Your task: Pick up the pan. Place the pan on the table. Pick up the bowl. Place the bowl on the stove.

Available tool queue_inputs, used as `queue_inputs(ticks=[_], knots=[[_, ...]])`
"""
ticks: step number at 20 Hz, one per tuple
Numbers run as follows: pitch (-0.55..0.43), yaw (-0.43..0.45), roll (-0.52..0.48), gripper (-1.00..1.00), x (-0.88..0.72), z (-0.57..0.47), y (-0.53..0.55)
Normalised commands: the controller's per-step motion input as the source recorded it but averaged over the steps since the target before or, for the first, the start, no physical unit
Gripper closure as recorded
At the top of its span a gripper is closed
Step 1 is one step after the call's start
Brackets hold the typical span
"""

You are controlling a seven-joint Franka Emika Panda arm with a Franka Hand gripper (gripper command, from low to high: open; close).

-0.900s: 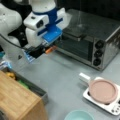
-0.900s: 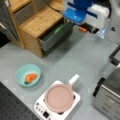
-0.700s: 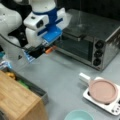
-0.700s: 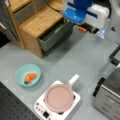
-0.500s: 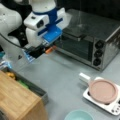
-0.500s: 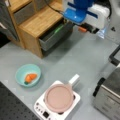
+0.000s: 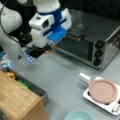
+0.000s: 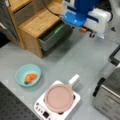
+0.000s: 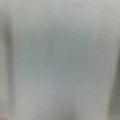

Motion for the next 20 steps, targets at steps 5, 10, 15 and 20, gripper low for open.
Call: queue_inputs(ticks=[5, 10, 15, 20], knots=[[0.171, 0.063, -0.038, -1.0, 0.54, 0.15, 0.11], [0.187, 0.04, -0.021, -1.0, 0.41, 0.09, 0.07], [0.151, 0.009, 0.011, -1.0, 0.27, -0.02, 0.08], [0.112, -0.01, 0.03, -1.0, 0.22, -0.03, 0.13]])
